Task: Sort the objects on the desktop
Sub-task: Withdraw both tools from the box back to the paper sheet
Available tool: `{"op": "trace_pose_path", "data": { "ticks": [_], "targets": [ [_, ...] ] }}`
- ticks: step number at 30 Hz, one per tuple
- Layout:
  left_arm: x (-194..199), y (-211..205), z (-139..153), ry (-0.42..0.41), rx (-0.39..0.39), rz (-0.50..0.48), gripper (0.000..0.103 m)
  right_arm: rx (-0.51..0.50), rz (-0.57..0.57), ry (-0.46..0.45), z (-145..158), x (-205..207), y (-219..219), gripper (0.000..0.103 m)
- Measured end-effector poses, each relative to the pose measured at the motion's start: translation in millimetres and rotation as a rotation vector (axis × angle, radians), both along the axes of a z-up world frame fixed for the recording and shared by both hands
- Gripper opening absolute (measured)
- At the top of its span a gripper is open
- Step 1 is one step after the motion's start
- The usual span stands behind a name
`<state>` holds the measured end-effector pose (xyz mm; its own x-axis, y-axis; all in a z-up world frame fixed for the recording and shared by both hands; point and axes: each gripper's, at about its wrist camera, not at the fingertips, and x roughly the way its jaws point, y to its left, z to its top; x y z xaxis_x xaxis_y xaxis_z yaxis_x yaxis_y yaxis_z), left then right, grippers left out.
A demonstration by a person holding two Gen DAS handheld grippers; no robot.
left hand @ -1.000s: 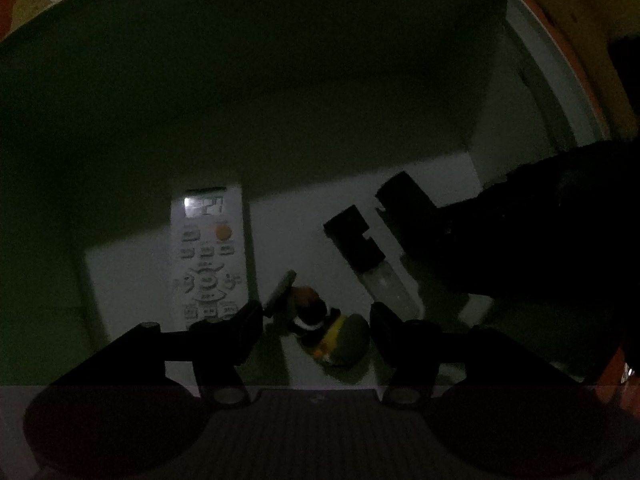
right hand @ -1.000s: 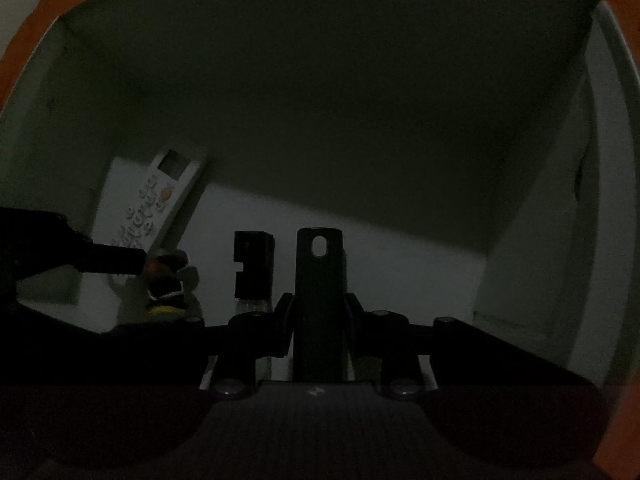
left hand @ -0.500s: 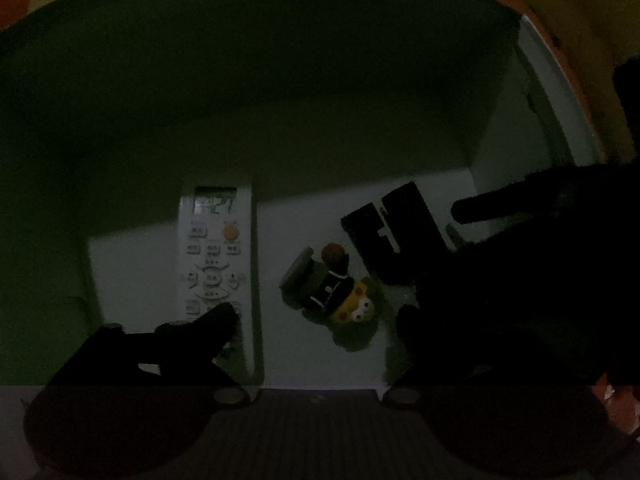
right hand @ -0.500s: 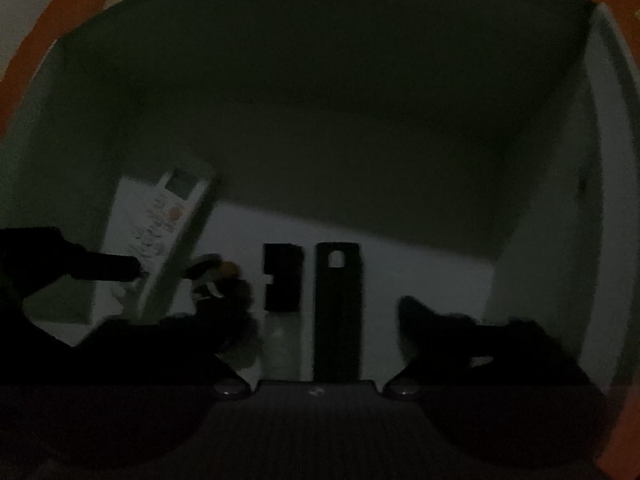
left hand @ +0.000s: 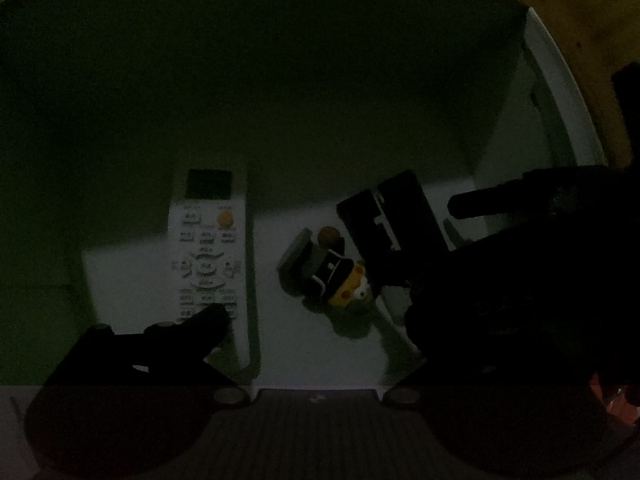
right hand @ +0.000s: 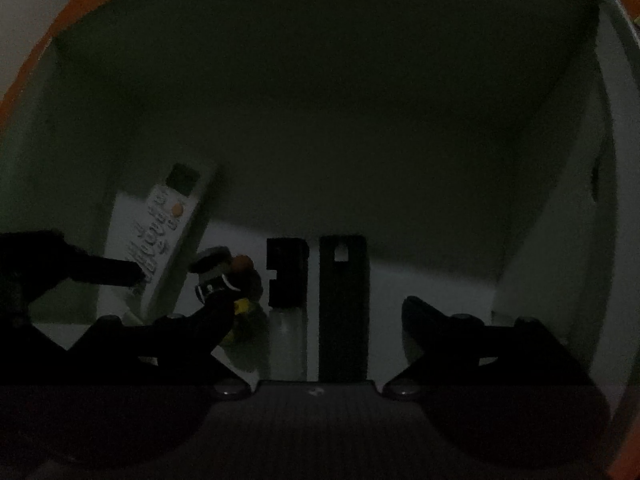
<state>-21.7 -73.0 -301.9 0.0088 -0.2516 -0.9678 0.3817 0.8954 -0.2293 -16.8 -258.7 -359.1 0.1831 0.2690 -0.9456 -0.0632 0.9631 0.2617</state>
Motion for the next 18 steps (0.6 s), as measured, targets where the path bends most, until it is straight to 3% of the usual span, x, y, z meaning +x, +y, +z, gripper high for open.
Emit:
{"op": "trace_pose_path", "data": {
  "ticks": [5,9,13,18],
  "targets": [
    [5.8,1.7,8.4,-0.066,-0.001,0.001,0.099,0.049,-0.039,-0.01,3.3,4.7,-7.3,0.093],
    [8.2,9.0,37.3,-0.139,-0.046,-0.016,0.099,0.091,-0.065,-0.034,23.6,7.1,-12.2,0.093],
    [20.1,24.0,86.1,-0.183,-0.127,0.018,0.099,0.188,-0.089,-0.083,70.0,9.1,-24.4,0.096],
    [61.4,34.2,141.9,-0.317,-0.066,0.056,0.102,0.159,-0.084,-0.176,135.3,28.9,-34.6,0.1]
  ]
}}
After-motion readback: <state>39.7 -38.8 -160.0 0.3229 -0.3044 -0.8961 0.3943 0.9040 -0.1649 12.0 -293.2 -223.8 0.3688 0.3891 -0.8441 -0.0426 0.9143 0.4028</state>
